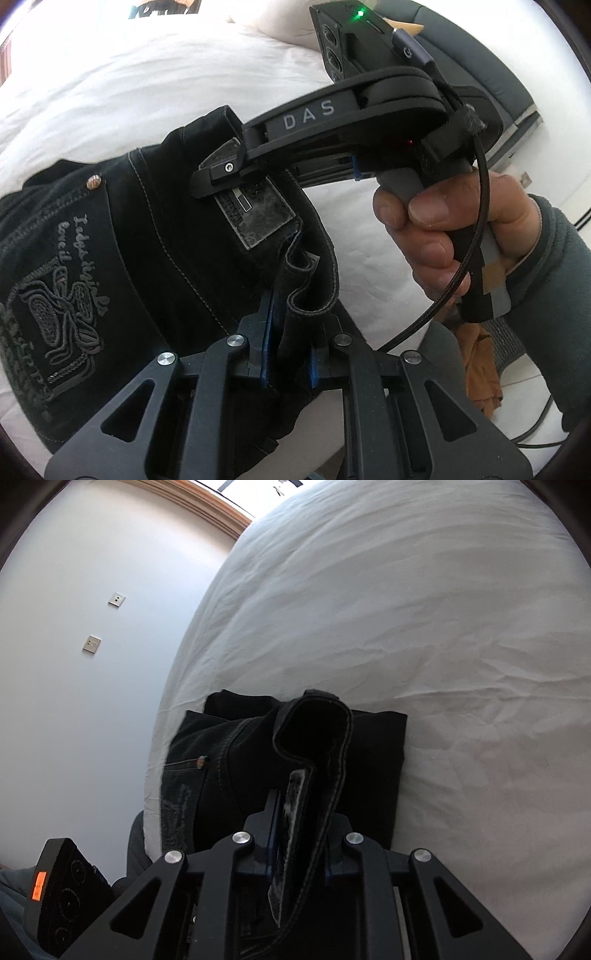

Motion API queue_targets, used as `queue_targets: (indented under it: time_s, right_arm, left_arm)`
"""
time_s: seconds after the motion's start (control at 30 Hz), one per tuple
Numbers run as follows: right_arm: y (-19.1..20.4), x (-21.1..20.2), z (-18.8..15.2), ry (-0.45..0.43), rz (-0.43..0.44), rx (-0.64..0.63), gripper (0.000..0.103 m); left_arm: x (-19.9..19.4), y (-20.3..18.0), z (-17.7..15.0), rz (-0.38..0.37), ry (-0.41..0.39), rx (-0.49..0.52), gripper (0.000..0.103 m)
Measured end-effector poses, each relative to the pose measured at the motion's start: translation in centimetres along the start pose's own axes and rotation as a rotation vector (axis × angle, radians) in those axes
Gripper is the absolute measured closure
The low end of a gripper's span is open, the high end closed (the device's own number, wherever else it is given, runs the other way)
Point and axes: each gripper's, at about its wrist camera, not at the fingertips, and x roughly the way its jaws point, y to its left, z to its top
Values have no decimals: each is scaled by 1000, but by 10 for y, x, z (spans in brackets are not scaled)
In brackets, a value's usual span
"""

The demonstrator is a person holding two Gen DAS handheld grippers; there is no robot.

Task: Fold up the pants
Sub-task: 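Lay the folded jeans down and open both grippers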

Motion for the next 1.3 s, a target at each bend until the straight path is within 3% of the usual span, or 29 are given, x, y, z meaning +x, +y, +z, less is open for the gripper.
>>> queue_targets:
  time_s: [0.1, 0.23, 0.27, 0.4, 0.5, 0.63, 0.73, 0.8, 0.87, 0.93, 1.03, 1.1, 1.2, 1.3]
  right_arm:
    - [-5, 8, 2, 14, 6, 6, 83]
    - [-16, 6, 0, 11, 36, 44, 80]
    - [-17, 1, -1, -4, 34, 44, 76]
    - [-22, -28, -4, -79, -7, 74, 56]
    - [-14, -54, -12, -130, -85, 65, 55]
    - [15, -74, -37, -171, 3, 21, 55]
    - [34, -63, -65, -142, 68, -16, 55]
    - [26, -47, -80, -96, 38, 15, 51]
    - [4, -28, -94, -59, 1, 79, 53]
    - [-9, -33, -104, -116, 37, 90, 63]
    - [-12, -48, -106, -138, 19, 144, 64]
    - [3, -61, -105, -156, -21, 115, 53]
    - [28, -71, -107, -185, 54, 54, 49]
    - [31, -54, -114, -128, 53, 34, 39]
  left_arm:
    - [10, 0, -1, 7, 1, -12, 83]
    - [17, -12, -5, -71, 7, -25, 46]
    - [15, -14, -8, -76, 6, -30, 44]
    - [-11, -11, -15, -142, 3, -48, 44]
    - [-44, 15, -15, -126, -84, -100, 44]
    - [-66, 60, -11, -46, -153, -221, 44]
    - [-66, 83, -6, 22, -159, -272, 44]
    - [-51, 82, -6, 90, -120, -233, 44]
    - [-34, 81, -8, 124, -75, -230, 44]
    - [-24, 72, -6, 169, -51, -211, 44]
    - [-18, 72, -1, 197, -26, -208, 43]
    - [-16, 74, -1, 198, -15, -222, 43]
    - [-17, 78, -3, 210, -7, -217, 43]
    - [-22, 77, -5, 213, -2, -213, 43]
